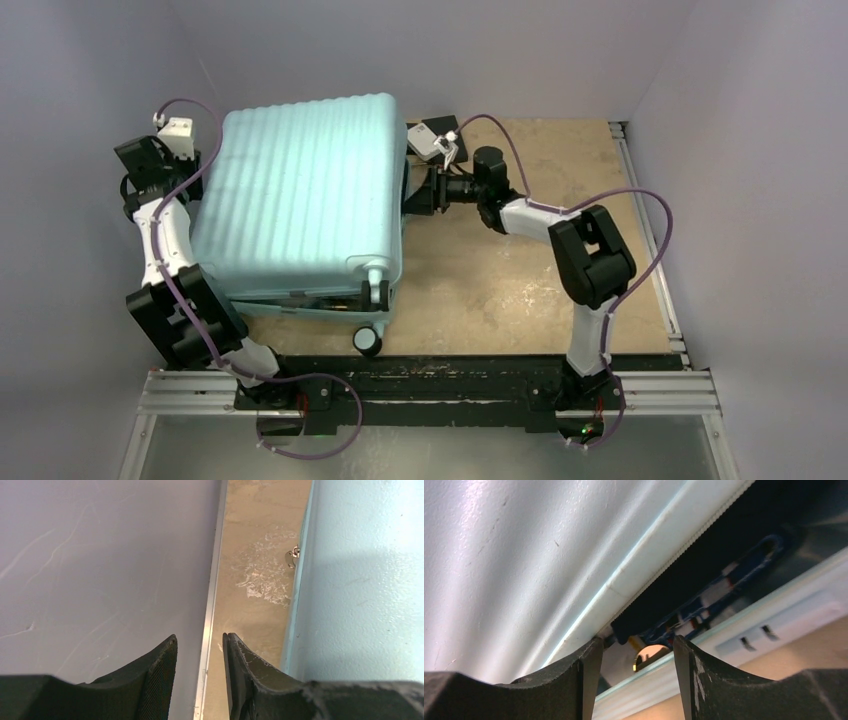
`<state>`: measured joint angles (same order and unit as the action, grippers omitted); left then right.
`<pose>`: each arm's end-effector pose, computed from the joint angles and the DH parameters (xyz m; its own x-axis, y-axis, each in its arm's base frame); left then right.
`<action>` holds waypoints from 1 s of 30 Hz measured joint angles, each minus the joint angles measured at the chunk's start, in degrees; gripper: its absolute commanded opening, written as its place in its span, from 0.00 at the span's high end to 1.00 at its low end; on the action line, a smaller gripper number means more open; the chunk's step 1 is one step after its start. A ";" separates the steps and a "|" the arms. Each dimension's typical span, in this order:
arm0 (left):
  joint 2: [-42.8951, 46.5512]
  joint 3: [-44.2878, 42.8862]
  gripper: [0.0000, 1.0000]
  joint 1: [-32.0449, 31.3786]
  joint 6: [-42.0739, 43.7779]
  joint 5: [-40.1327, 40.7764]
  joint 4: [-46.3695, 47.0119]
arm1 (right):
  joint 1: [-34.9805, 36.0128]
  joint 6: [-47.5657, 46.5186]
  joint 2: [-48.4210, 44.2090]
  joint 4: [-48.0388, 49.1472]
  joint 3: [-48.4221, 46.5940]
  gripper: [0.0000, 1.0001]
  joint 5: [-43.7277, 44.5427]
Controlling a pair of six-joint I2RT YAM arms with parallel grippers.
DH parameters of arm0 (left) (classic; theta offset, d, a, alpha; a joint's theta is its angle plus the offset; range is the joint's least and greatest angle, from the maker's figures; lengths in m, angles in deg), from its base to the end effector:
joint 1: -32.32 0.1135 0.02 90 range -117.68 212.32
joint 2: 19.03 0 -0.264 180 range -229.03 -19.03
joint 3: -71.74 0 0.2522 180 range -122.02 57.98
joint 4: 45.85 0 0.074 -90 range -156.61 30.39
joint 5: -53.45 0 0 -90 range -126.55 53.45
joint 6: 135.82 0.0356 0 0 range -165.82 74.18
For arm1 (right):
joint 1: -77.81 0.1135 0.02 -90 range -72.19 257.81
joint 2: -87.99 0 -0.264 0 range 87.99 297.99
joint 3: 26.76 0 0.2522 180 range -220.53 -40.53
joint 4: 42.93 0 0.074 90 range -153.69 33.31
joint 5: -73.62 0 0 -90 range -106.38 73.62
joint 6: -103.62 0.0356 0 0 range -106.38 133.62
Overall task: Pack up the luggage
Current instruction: Close the luggage at the center of the board.
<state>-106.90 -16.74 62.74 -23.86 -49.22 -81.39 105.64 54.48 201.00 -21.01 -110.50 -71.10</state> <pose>0.3071 0.1713 0.3177 -0.5847 0.0798 -0.8073 -0.1297 0.9732 0.1901 0.3729 0.2297 0.2211 -0.7304 0.0417 -0.6818 -0.6714 0.1395 0.7278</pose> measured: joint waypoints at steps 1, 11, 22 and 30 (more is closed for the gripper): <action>0.28 0.37 0.61 0.00 -0.39 -0.20 0.09 | -0.44 -1.33 -1.18 -1.66 0.17 0.40 1.81; 1.18 2.71 0.47 0.02 -2.71 2.93 -4.37 | -0.79 -15.52 -6.51 -13.27 2.58 0.37 12.24; 1.20 0.22 0.27 0.13 -6.47 8.26 -8.98 | 1.40 -25.35 -15.93 -14.01 7.69 0.36 11.69; 1.20 -0.48 0.23 1.09 -9.31 12.50 -9.44 | 2.60 -29.64 -18.01 -14.99 7.74 0.40 13.35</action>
<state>-105.70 -17.22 63.83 -33.18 -36.72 -90.83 108.25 24.84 182.99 -36.00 -102.76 -57.74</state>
